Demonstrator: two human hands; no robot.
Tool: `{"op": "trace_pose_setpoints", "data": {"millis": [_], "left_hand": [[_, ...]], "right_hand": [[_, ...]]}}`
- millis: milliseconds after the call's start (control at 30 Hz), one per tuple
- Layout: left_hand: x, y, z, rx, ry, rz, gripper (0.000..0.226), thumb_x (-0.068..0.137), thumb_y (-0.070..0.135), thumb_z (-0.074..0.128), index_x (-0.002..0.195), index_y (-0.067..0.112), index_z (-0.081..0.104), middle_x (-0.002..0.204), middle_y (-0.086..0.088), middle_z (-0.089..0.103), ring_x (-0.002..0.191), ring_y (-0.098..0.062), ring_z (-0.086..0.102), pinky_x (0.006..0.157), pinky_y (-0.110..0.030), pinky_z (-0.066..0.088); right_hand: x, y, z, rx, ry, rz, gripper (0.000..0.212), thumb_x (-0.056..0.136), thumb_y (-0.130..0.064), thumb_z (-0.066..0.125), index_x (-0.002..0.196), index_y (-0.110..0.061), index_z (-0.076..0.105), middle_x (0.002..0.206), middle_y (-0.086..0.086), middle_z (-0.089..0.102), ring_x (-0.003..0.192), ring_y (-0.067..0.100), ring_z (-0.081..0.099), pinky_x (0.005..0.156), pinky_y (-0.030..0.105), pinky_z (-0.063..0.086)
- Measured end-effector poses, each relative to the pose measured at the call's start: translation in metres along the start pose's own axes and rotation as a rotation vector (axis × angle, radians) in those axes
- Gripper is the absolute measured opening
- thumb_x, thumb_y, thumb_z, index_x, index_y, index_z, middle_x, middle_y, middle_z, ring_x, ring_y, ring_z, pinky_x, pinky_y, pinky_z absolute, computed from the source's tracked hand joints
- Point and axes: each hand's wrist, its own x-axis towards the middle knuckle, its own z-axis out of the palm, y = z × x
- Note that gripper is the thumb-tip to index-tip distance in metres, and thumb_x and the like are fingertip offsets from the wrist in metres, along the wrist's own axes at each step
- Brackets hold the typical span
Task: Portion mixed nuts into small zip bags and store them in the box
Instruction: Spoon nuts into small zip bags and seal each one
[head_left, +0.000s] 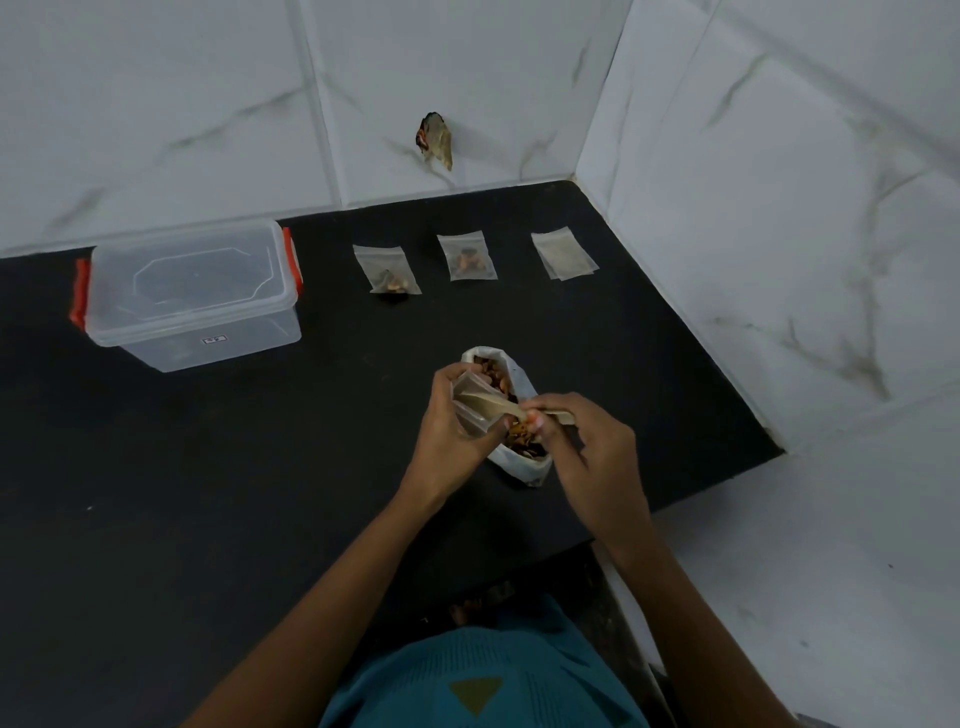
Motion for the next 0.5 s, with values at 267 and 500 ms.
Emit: {"op": "trace_pose_setpoints", "data": {"millis": [267, 500], "left_hand": [[0.003, -0.005, -0.004, -0.029, 0.010, -0.028, 0.056, 0.077, 0.000, 0.069, 0.119, 0.020, 0.037, 0.111, 0.015, 0.048, 0.103, 0.007, 0.051, 0.081, -0.009, 0.046], [-0.006, -0.025, -0.011, -0.059, 0.043, -0.133, 0.053, 0.079, 0.001, 0.068, 0.117, 0.025, 0.040, 0.115, 0.010, 0.052, 0.101, 0.009, 0.053, 0.078, -0.008, 0.046]], "right_hand": [[0.005, -0.006, -0.013, 0.070, 0.108, 0.085, 0.012, 0.086, -0.019, 0.052, 0.096, -0.018, 0.059, 0.086, -0.016, 0.060, 0.080, -0.009, 0.060, 0.070, 0.008, 0.047], [0.002, 0.025, -0.013, 0.112, 0.259, 0.415, 0.013, 0.091, -0.007, 0.052, 0.096, -0.012, 0.063, 0.078, -0.010, 0.060, 0.071, -0.005, 0.059, 0.066, 0.010, 0.047]]}}
